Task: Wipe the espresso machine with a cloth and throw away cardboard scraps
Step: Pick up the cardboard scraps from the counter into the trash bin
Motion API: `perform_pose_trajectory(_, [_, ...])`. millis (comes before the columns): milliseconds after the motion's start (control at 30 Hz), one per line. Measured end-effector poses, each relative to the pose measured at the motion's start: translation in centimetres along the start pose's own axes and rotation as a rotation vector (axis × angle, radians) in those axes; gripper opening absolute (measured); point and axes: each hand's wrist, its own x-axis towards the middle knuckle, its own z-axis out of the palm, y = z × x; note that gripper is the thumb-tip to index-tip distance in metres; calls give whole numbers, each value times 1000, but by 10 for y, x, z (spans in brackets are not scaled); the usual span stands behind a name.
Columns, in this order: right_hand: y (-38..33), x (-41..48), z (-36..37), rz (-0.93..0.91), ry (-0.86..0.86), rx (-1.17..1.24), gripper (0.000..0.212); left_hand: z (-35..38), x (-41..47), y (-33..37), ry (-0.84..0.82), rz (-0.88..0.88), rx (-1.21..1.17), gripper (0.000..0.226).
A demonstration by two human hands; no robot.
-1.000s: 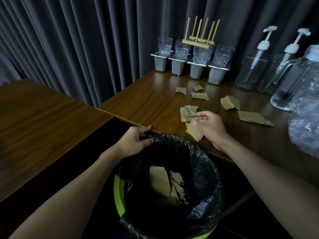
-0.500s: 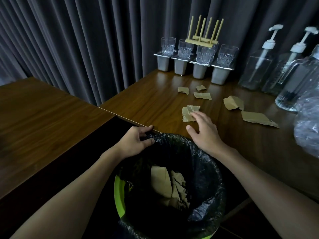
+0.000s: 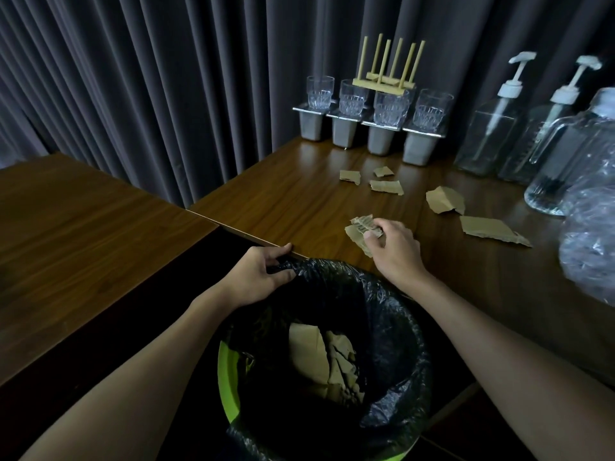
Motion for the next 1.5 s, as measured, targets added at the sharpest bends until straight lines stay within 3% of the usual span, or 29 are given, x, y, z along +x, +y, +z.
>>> perform_pose_trajectory(167, [-1,6,0,78,53,39,31,0,-1,1,8,2,19,64])
perform_pose_trajectory(300, [-4,8,-1,157,91,248,46,1,-1,1,4,-4,12,65])
perform_pose_trajectory(467, [-1,1,-9,166,185,395,30,1,-1,3,-1,-4,10,64])
perform_pose_trajectory(567, [-8,-6,-25,264,201,626,27,1,-2,3,0,-2,-15,63])
perform_pose_trajectory(633, [-13,-17,-39,263,129,787,26,0,-3,3,0,-1,-21,63])
perform_pose_trajectory(700, [-20,-31,-48,163,-91,859,24,-1,-3,3,-2,1,-24,63])
perform_pose_trajectory(767, [-19,-41,-44,56,-243,770,22,0,-2,2,-3,3,-29,63])
perform_pose_trajectory(900, [2,-38,-26,-15,-35,251,23,0,-3,2,-10,8,-24,64])
perform_pose_trajectory(1167, [4,-35,-21,-60,-74,108,17,0,-1,0,-3,16,3,63])
perform_pose_trajectory(1367, [2,-28,-26,2,-116,35,50,0,-1,-1,-16,9,-8,65])
perform_pose_trajectory(1500, [-2,-23,-28,104,-138,113,73,0,-1,-1,-14,10,-10,65])
